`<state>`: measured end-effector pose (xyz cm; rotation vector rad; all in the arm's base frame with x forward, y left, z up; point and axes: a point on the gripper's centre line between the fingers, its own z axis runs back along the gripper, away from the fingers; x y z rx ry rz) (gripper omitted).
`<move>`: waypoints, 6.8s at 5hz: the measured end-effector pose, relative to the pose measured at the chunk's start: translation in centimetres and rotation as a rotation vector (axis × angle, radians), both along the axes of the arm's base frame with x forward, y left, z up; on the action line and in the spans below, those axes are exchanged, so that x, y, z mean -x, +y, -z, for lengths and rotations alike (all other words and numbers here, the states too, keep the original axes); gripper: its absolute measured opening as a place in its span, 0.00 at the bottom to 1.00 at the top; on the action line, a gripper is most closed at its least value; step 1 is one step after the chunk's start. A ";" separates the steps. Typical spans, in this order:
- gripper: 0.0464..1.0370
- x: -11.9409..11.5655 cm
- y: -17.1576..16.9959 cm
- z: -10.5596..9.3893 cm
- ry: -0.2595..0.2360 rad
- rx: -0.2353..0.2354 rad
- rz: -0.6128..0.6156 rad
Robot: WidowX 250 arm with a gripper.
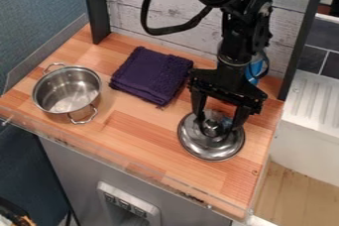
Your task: Put the cover into silver pot
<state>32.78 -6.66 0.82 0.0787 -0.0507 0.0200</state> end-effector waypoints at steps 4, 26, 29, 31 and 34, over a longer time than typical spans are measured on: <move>0.91 2.0 0.8 -0.1 0.005 0.003 0.017; 0.24 6.0 13.4 -7.6 -0.102 0.079 -0.290; 0.24 8.0 22.5 -5.0 -0.071 0.041 -0.604; 0.24 6.4 23.7 -3.5 -0.055 0.036 -0.625; 0.24 5.0 22.5 -3.1 -0.055 0.043 -0.571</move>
